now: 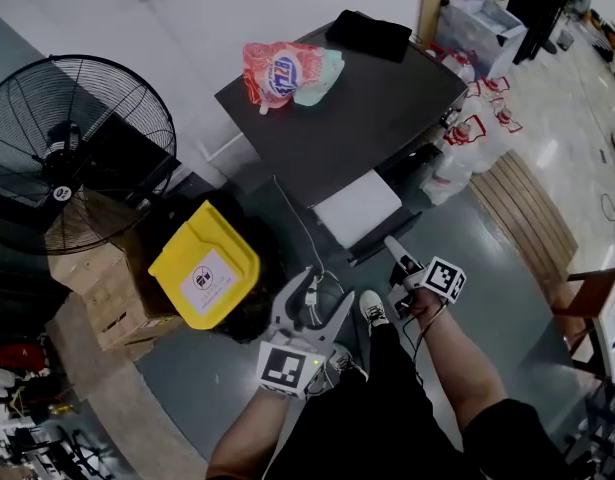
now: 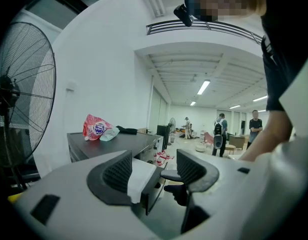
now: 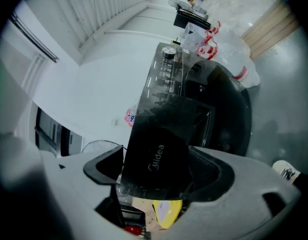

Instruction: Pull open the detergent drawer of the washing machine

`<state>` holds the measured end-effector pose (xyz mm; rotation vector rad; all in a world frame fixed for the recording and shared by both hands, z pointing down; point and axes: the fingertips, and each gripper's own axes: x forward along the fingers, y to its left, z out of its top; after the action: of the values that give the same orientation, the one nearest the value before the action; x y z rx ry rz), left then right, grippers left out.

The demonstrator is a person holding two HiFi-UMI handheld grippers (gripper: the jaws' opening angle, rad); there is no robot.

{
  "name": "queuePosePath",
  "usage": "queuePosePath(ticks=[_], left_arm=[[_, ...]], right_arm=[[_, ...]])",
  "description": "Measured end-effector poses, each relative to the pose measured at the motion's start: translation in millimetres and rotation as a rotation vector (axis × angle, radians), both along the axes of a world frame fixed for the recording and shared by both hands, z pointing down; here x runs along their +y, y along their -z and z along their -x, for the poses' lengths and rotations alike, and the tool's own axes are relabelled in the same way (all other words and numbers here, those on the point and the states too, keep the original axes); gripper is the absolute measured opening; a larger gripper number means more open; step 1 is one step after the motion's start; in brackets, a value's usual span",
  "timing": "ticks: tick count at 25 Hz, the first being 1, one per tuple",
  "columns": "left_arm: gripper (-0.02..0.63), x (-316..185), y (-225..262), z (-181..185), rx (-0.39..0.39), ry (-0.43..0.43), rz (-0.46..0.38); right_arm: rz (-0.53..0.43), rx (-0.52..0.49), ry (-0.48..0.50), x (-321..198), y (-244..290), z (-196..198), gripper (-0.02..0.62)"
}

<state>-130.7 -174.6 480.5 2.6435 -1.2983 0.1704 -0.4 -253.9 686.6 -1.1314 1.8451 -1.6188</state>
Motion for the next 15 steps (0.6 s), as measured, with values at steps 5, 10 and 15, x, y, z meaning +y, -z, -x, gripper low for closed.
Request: queuePosePath(ticks=[5, 10, 15], left_arm=[[0.256, 16.0, 14.7, 9.6, 0.009, -0.011, -0.035], [0.255, 40.9, 24.8, 15.4, 0.034, -0.036, -0.052], [0.255, 64.7, 32.0, 19.8, 0.060, -0.055, -0.063]], right_arm=[[-0.138, 0.236, 0.091, 14.3, 36.9, 10.9, 0.368], [-0.399, 0.631, 0.179, 43.4, 104.3, 27.9, 0.247], [-0.604, 0.845, 0.210, 83.2, 174.2, 40.7, 0.105]])
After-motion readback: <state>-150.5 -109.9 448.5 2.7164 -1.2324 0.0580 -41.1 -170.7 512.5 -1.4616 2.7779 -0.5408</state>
